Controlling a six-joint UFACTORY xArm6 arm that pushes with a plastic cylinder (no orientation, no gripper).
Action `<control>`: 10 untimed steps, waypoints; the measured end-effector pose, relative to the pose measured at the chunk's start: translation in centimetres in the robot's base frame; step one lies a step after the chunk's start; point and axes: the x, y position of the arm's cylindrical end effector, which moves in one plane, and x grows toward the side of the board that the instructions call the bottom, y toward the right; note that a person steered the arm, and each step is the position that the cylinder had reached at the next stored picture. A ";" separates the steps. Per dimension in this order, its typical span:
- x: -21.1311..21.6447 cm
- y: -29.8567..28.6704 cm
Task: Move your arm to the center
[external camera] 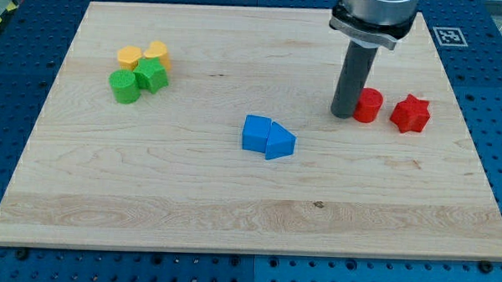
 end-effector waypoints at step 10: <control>0.1 -5.1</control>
